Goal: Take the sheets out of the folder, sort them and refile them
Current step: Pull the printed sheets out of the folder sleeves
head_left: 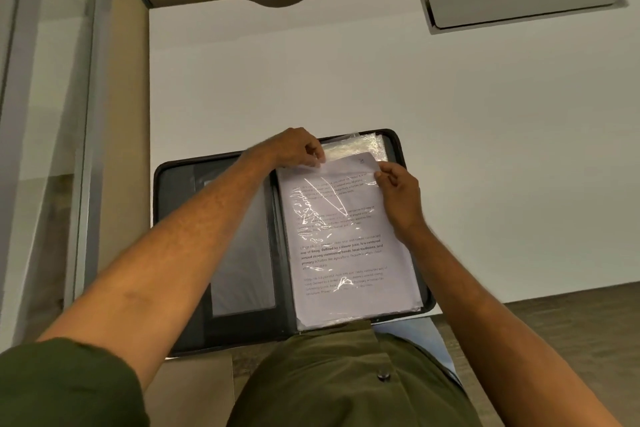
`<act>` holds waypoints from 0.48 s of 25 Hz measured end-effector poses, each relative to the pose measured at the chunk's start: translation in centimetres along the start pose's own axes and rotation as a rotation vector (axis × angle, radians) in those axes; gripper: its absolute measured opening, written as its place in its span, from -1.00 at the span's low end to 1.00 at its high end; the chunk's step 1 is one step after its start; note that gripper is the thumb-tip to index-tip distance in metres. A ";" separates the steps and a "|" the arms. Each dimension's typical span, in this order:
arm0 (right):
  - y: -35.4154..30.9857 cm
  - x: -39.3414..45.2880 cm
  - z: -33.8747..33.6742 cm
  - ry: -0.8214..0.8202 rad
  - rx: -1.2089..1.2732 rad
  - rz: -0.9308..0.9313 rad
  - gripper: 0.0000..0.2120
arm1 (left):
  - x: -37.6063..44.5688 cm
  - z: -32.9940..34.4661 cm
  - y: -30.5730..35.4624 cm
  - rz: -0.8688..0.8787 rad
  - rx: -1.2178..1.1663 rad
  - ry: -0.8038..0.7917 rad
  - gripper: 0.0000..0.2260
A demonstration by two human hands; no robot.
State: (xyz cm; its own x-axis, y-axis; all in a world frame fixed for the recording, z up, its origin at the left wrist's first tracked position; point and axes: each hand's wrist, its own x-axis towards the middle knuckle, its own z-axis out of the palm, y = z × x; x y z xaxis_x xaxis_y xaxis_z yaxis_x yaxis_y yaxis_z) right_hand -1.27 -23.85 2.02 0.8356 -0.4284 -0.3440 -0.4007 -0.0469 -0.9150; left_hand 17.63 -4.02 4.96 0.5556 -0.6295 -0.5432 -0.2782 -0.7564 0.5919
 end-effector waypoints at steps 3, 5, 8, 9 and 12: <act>-0.1 -0.1 0.0 -0.016 0.031 0.010 -0.84 | 0.4 0.6 0.7 0.009 0.033 0.011 -0.89; 0.0 -0.2 -0.3 -0.029 0.063 0.023 -0.83 | 0.5 1.3 0.9 0.015 0.038 0.035 -0.92; 0.2 -0.3 -0.7 -0.051 0.091 0.052 -0.82 | 0.5 1.7 0.7 0.042 0.008 0.014 -0.92; 0.2 -0.3 -0.8 -0.057 0.095 0.066 -0.82 | 0.4 1.7 0.6 0.056 -0.006 0.013 -0.92; 0.0 -0.3 -1.1 -0.084 0.112 0.094 -0.80 | 0.0 1.2 0.2 0.060 -0.020 0.070 -0.93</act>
State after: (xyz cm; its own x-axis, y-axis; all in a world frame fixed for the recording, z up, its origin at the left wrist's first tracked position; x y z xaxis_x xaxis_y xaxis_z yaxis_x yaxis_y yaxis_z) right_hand -1.97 -24.69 2.36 0.8269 -0.3491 -0.4409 -0.4377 0.0927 -0.8943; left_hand 16.67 -4.36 4.39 0.5920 -0.6593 -0.4635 -0.2973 -0.7132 0.6348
